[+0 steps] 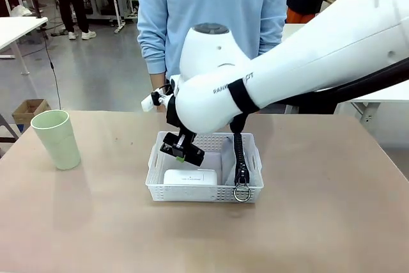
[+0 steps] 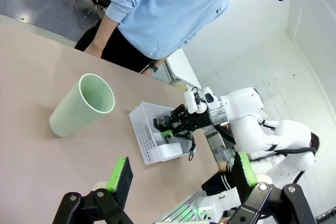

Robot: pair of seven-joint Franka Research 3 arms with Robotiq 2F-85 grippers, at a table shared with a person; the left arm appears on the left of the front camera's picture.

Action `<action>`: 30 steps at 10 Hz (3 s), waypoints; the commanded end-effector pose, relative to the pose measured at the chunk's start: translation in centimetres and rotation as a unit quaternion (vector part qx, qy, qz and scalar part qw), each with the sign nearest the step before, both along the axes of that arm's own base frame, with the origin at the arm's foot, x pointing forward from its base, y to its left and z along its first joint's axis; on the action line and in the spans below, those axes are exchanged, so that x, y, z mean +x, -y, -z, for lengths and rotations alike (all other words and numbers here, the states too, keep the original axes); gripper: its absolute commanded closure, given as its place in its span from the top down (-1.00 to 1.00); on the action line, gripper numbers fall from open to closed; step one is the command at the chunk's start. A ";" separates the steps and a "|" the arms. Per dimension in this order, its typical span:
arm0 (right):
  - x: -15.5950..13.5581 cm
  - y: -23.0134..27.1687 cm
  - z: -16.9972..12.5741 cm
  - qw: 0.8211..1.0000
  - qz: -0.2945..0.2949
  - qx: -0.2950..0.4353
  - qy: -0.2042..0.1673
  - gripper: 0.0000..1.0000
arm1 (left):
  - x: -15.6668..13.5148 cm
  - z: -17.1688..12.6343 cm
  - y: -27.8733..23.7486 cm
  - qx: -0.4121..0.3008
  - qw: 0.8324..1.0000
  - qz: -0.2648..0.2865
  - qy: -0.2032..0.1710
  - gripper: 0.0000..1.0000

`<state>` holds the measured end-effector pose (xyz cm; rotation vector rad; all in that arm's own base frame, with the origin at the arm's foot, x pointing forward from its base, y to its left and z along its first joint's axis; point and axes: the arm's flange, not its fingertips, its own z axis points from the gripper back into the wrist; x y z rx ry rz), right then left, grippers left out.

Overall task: Efficiently arrange items inside the basket to fit them all.
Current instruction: Pick up the Stapler and place it inside the Organizing basket.

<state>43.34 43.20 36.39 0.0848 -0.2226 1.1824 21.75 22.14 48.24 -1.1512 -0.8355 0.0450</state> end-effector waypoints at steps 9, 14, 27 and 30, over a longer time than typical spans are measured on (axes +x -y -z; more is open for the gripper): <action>1.2 -0.9 2.9 0.999 -0.002 -0.046 -0.023 -0.09 | 0.0 -0.2 0.1 -0.004 1.000 0.001 0.013 1.00; 1.2 -0.8 3.0 0.999 -0.002 -0.051 -0.017 1.00 | 0.0 -0.2 0.1 -0.004 1.000 0.001 0.013 1.00; -0.8 26.2 -13.4 0.945 0.193 0.233 -0.128 1.00 | 0.0 -0.2 0.1 -0.004 1.000 0.001 0.013 1.00; -2.3 42.9 -10.7 0.864 0.235 0.358 -0.263 1.00 | 0.0 -0.2 0.1 -0.004 1.000 0.001 0.013 1.00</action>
